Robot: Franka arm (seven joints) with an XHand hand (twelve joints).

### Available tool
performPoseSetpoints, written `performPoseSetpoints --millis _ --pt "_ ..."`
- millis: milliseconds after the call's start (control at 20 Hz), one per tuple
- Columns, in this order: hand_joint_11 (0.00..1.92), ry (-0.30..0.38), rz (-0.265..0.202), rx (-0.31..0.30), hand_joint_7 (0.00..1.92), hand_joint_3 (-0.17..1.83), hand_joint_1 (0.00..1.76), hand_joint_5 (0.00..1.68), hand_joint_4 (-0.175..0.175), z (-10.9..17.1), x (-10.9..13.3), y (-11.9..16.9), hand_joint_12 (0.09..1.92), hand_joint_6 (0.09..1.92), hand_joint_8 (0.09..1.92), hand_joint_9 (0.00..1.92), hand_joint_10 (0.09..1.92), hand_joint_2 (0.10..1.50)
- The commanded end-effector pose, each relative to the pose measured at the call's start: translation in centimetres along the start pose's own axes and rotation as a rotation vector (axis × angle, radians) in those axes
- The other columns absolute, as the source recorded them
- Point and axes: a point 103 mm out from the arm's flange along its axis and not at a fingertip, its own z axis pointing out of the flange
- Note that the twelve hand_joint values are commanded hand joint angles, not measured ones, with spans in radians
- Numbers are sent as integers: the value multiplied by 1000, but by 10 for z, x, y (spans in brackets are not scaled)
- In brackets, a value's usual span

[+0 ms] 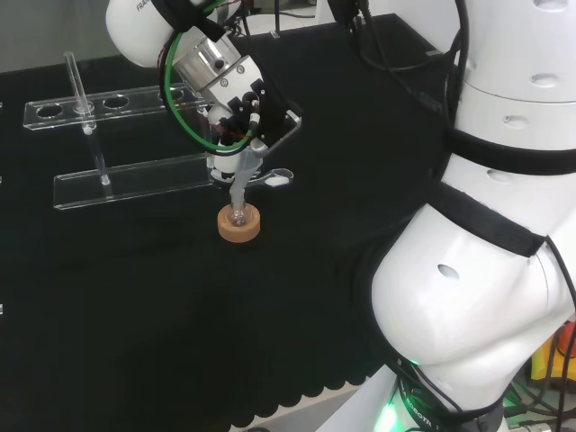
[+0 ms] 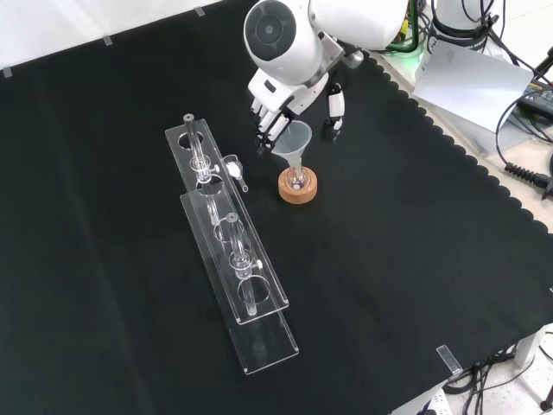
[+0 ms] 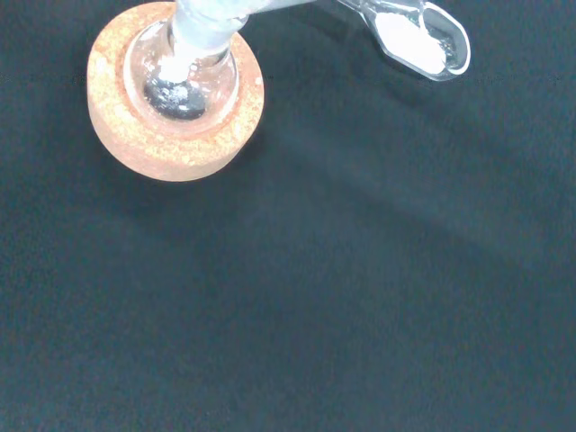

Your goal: Place the funnel on the round-bottom flask.

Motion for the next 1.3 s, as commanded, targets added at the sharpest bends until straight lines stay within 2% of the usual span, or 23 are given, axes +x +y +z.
performPoseSetpoints --millis 50,300,650,1000,1300 --pt "612 0 -3 -40 226 451 495 259 -30 -3 1 -10 1265 87 687 665 561 664" --pt "609 5 3 -93 225 420 470 259 -30 -9 -6 -22 1270 87 689 658 573 672" --pt "615 61 18 -162 262 409 533 280 -30 -9 -29 -38 1273 87 701 662 583 704" --pt "623 120 54 -215 302 413 582 330 -32 4 -63 -49 1273 87 706 681 586 722" --pt "639 180 81 -235 361 421 600 367 -39 23 -93 -50 1262 87 694 717 572 730"
